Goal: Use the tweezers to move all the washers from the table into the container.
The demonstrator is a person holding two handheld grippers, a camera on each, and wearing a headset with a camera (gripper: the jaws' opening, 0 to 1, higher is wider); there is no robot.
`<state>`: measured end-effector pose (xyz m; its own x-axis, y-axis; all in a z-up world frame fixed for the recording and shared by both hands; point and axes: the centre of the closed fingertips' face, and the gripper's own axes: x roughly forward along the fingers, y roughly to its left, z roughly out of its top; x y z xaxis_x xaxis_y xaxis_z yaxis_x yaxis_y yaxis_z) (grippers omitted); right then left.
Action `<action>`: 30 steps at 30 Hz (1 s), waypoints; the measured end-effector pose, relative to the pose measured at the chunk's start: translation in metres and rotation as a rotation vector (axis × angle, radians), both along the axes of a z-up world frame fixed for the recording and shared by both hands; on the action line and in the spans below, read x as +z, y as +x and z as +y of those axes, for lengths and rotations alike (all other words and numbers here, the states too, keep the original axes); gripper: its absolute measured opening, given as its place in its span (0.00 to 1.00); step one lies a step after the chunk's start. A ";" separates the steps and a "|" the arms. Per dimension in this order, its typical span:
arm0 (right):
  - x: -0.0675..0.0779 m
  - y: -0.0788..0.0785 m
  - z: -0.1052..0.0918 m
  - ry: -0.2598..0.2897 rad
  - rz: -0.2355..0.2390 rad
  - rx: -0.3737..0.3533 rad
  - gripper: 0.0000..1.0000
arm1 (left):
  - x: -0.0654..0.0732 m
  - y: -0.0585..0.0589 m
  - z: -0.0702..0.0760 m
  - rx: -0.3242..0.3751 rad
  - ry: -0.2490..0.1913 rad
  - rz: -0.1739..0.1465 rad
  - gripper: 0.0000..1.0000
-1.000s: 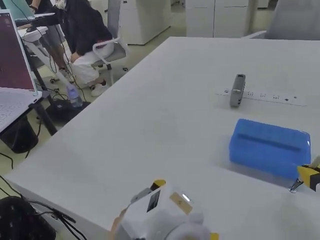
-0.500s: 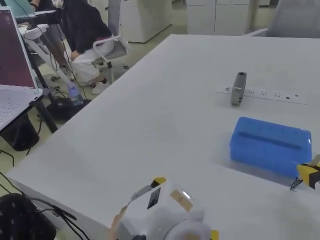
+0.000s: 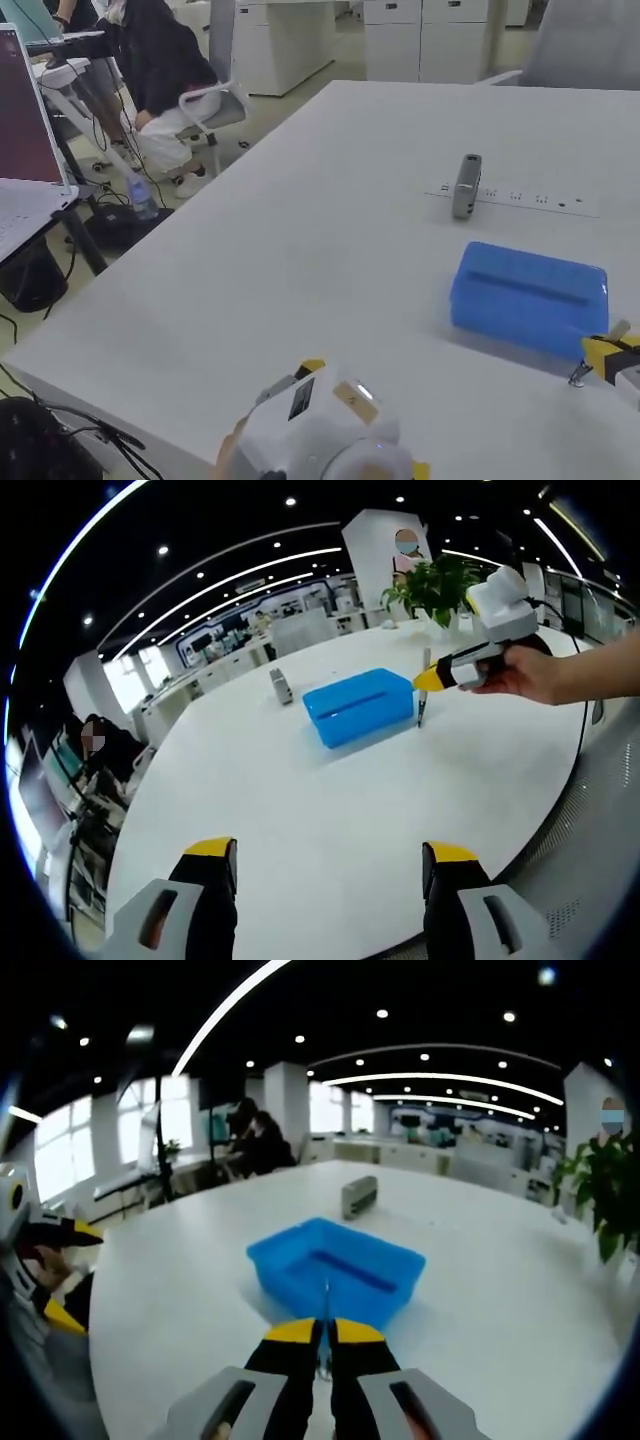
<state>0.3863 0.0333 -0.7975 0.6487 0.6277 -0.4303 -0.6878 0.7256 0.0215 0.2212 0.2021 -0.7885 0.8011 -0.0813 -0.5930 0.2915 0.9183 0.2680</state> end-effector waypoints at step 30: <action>0.074 0.028 0.019 0.142 -0.067 0.001 0.01 | -0.001 0.000 -0.001 -0.003 0.005 0.001 0.77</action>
